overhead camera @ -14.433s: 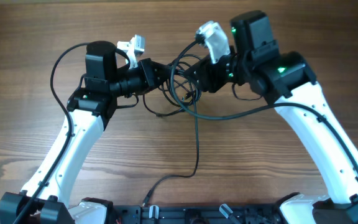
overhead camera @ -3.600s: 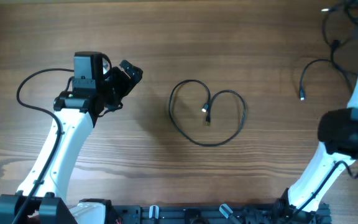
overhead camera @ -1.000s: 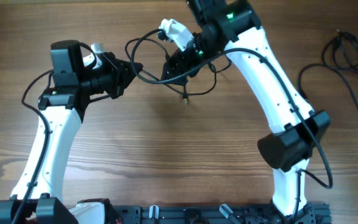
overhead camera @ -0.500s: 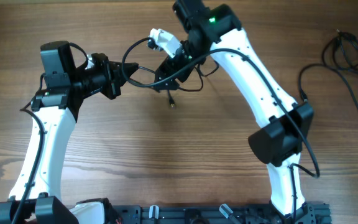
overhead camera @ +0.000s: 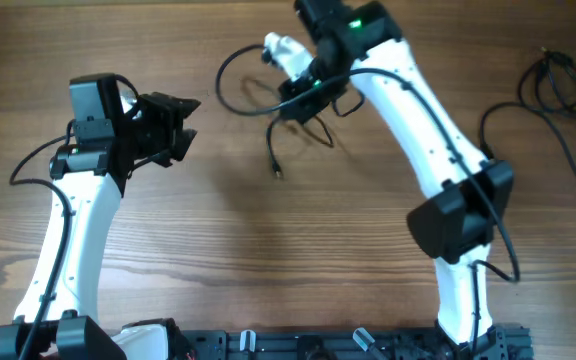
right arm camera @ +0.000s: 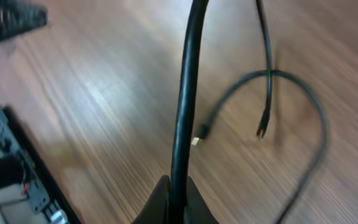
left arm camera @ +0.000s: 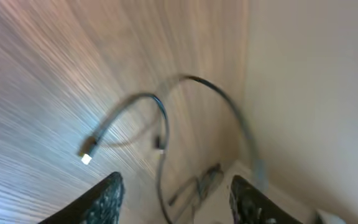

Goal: Untangle cables

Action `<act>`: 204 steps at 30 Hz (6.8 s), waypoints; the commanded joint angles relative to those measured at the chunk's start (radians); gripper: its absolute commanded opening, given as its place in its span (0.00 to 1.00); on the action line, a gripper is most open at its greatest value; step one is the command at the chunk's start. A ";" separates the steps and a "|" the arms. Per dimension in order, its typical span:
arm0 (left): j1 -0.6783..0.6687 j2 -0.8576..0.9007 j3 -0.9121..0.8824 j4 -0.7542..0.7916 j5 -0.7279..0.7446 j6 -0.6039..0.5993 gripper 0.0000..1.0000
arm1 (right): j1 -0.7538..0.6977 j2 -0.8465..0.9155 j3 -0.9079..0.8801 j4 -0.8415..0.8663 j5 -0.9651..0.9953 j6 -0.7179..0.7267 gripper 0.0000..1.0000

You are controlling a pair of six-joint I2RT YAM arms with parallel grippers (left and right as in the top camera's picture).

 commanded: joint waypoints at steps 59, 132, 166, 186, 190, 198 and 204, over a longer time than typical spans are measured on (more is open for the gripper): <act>-0.175 -0.019 0.009 0.083 -0.178 0.304 1.00 | -0.250 -0.443 0.075 -0.089 0.124 0.283 1.00; -0.172 -0.440 -0.183 0.130 -0.268 0.930 1.00 | -0.415 -2.182 -2.282 1.423 0.160 0.100 1.00; -0.051 -1.409 -1.052 0.459 -0.270 1.069 1.00 | -0.415 -2.182 -2.282 1.423 0.160 0.100 1.00; -0.050 -1.407 -1.052 0.461 -0.272 1.058 1.00 | -0.415 -2.182 -2.282 1.423 0.160 0.100 1.00; -0.050 -1.407 -1.052 0.461 -0.271 1.058 1.00 | -0.415 -2.182 -2.282 1.423 0.160 0.100 1.00; -0.050 -1.407 -1.052 0.461 -0.272 1.058 1.00 | -0.415 -2.182 -2.282 1.423 0.160 0.100 1.00; -0.050 -1.407 -1.052 0.461 -0.272 1.058 1.00 | -0.415 -2.182 -2.282 1.423 0.160 0.100 1.00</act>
